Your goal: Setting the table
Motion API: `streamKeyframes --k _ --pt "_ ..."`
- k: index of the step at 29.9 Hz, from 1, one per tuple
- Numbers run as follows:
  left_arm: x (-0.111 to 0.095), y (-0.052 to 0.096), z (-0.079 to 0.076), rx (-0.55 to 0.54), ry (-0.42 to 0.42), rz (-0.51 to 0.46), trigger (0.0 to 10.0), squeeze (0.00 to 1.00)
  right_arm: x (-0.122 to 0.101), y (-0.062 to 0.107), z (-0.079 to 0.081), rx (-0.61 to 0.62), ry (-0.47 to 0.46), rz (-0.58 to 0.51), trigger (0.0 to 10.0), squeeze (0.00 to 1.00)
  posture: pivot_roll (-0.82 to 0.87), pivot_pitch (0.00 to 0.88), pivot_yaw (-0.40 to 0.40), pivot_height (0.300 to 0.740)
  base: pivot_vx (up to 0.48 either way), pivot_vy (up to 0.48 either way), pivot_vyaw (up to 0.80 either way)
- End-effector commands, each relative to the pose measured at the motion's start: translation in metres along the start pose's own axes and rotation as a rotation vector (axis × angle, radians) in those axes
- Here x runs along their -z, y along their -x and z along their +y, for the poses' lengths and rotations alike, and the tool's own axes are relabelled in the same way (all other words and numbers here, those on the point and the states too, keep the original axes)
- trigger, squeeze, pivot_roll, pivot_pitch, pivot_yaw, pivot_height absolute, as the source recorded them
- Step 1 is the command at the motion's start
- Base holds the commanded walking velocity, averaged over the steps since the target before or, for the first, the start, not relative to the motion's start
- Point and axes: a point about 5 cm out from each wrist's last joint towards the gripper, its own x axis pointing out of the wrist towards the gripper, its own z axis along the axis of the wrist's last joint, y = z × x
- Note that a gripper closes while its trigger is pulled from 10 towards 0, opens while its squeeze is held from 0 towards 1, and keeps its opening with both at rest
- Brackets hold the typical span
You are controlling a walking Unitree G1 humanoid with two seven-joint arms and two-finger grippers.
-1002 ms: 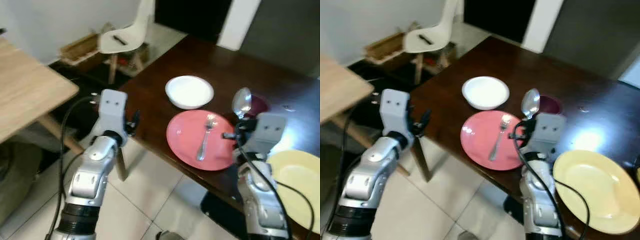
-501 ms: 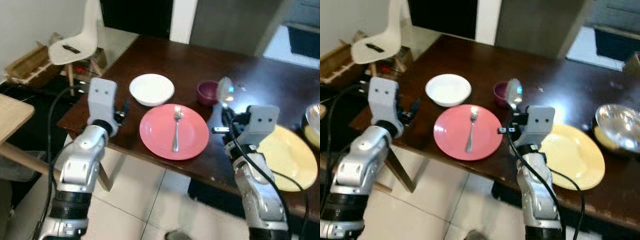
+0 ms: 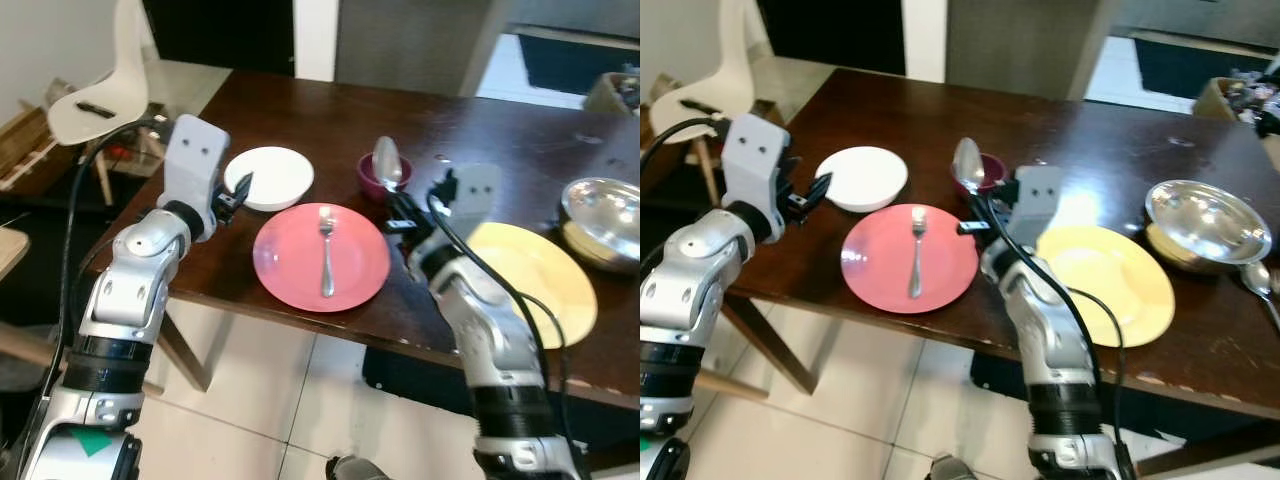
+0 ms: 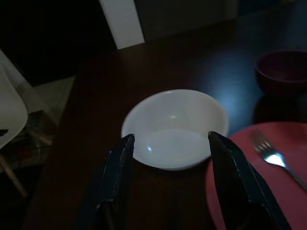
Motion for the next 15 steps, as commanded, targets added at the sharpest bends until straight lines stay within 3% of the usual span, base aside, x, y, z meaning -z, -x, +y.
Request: streamKeyframes --k 1,3,6,9,15 --pt "0.001 0.001 0.006 -0.023 0.019 0.019 10.0 0.0 0.007 -0.001 -0.003 0.016 -0.036 0.028 10.0 0.0 -0.04 0.067 0.071 0.74 0.0 0.0 0.0" --pt "-0.003 0.005 0.015 -0.044 -0.009 0.018 10.0 0.0 0.01 -0.008 -0.004 0.032 -0.081 0.048 10.0 0.0 -0.01 0.079 0.063 0.74 0.0 0.0 0.0" --pt "-0.003 0.005 0.015 -0.044 -0.009 0.018 10.0 0.0 0.01 -0.008 -0.004 0.032 -0.081 0.048 10.0 0.0 -0.01 0.079 0.063 0.74 0.0 0.0 0.0" --pt "-0.013 0.022 0.033 0.014 -0.124 0.038 10.0 0.0 0.014 -0.02 -0.009 0.078 -0.161 0.111 10.0 0.0 0.05 0.115 0.044 0.74 0.0 0.0 0.0" --pt "-0.023 0.034 0.04 0.089 -0.185 0.053 10.0 0.0 0.02 -0.029 -0.007 0.066 -0.227 0.213 10.0 0.0 0.07 0.152 0.038 0.74 0.0 0.0 0.0"
